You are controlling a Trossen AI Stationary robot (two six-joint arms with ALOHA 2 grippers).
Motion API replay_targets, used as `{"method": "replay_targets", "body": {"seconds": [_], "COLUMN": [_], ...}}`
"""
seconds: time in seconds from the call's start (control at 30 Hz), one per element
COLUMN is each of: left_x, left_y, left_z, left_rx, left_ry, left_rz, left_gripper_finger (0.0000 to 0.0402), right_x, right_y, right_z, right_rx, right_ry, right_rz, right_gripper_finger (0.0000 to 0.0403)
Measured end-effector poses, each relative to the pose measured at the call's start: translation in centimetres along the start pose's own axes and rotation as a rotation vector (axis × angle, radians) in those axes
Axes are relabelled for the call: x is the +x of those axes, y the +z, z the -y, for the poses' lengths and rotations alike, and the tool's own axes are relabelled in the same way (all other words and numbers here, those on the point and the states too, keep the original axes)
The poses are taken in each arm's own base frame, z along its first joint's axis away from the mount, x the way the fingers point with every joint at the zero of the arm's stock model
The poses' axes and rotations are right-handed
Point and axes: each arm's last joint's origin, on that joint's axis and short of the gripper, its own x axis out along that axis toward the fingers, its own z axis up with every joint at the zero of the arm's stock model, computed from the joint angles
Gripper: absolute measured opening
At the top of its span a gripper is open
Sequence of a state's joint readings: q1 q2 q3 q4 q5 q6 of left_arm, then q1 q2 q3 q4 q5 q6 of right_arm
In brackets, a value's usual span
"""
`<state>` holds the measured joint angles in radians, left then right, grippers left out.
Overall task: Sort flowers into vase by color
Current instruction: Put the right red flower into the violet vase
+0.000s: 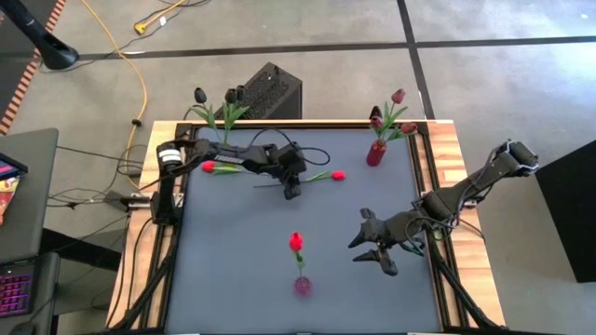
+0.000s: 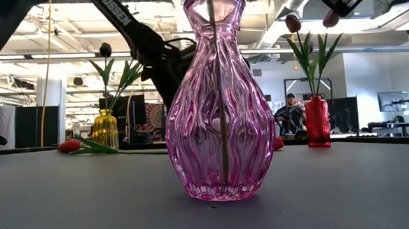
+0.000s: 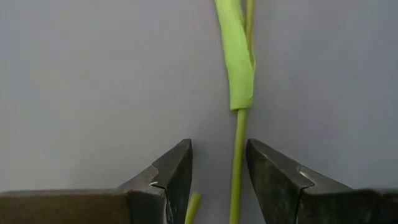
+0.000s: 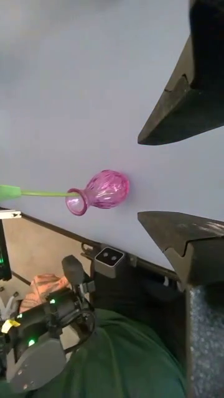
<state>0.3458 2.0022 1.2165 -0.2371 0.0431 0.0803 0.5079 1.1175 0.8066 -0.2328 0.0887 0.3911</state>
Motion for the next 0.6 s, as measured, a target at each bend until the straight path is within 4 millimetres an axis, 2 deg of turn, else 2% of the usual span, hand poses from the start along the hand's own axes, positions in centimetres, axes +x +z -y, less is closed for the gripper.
{"method": "replay_targets", "body": {"seconds": [0.23,0.33,0.43,0.53,0.6], "left_x": [0.61,0.45,0.44,0.42,0.44], "left_y": [-0.08,-0.22,-0.35,-0.43,-0.45], "left_z": [0.24,0.27,0.32,0.42,0.5], "left_rx": [0.017,0.017,0.029,0.026,0.022], "left_ry": [-0.039,-0.053,-0.068,-0.093,-0.102], "left_rz": [-0.018,-0.034,-0.048,-0.054,-0.055], "left_gripper_finger": [0.0141,0.0127,0.0084,0.0023,0.0009], "right_x": [0.0,0.0,0.0,0.01,0.01], "right_y": [-0.26,-0.3,-0.25,-0.22,-0.12], "right_z": [0.13,0.17,0.25,0.24,0.2], "right_rx": [-0.013,-0.012,-0.009,-0.007,-0.006], "right_ry": [-0.012,-0.015,-0.018,-0.017,-0.013], "right_rz": [-0.027,-0.032,-0.029,-0.026,-0.016], "right_gripper_finger": [0.021,0.021,0.021,0.021,0.021]}}
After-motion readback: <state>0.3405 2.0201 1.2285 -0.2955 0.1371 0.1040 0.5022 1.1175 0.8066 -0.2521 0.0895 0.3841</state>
